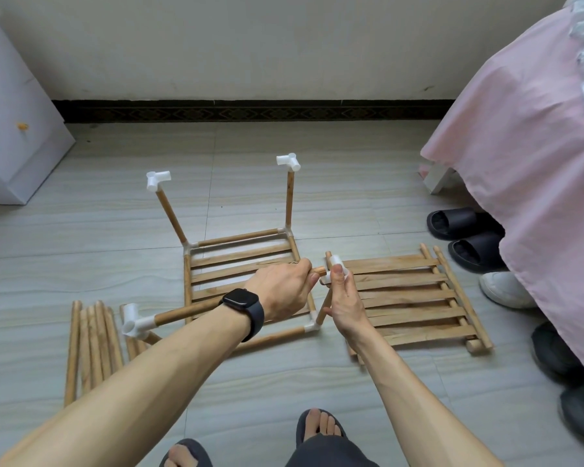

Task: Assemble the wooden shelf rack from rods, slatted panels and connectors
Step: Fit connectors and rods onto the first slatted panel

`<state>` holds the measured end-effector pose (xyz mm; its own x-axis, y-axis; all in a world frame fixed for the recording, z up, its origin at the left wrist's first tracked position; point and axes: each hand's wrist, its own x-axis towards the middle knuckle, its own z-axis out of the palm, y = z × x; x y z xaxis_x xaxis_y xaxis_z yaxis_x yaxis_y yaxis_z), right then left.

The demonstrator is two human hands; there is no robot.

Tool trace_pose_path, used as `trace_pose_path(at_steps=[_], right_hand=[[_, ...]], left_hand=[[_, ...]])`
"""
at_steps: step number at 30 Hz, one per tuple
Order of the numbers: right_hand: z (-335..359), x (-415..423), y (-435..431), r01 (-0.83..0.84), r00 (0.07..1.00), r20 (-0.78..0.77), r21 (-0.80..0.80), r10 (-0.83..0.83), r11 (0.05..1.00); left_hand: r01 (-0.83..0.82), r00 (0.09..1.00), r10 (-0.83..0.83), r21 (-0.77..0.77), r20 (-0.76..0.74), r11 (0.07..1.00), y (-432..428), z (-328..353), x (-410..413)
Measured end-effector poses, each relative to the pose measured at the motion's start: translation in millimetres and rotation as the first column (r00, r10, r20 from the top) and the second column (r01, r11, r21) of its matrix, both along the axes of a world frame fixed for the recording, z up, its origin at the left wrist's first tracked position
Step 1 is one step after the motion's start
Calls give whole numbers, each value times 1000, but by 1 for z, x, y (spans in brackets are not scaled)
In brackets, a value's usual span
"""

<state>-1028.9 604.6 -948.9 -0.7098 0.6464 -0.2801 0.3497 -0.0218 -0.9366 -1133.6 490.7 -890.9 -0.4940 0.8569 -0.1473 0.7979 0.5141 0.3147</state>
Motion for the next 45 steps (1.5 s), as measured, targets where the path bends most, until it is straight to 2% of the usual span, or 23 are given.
trace_pose_path(at_steps=[8,18,24,31,37,41,45], right_hand=[[-1,-1,-1,-9,999,-50,-6,9,1000],[-5,0,1,-14,1000,-27,-1,14,1000],[-11,-1,1,-43,998,-47,31,44,999],[-18,-1,3,-33,999,13,38,33,999],[-10,-1,-1,-38,999,-35,25,39,999],[-2,1,-8,-45,997,-68,9,46,999],[3,2,-17,-5,997,-81,-27,3,1000]], left_hand=[[-30,999,31,-44,7,999,2,2,0],[21,999,-23,-91,-22,996,-3,-16,1],[23,998,-27,-59,-56,998,-3,-21,-2],[32,998,-34,-45,-48,999,-6,-22,-2],[31,995,-28,26,-93,999,-3,-16,-9],[40,993,-43,-31,-111,999,1,-23,-5],[63,992,-65,-17,-107,998,3,-26,-2]])
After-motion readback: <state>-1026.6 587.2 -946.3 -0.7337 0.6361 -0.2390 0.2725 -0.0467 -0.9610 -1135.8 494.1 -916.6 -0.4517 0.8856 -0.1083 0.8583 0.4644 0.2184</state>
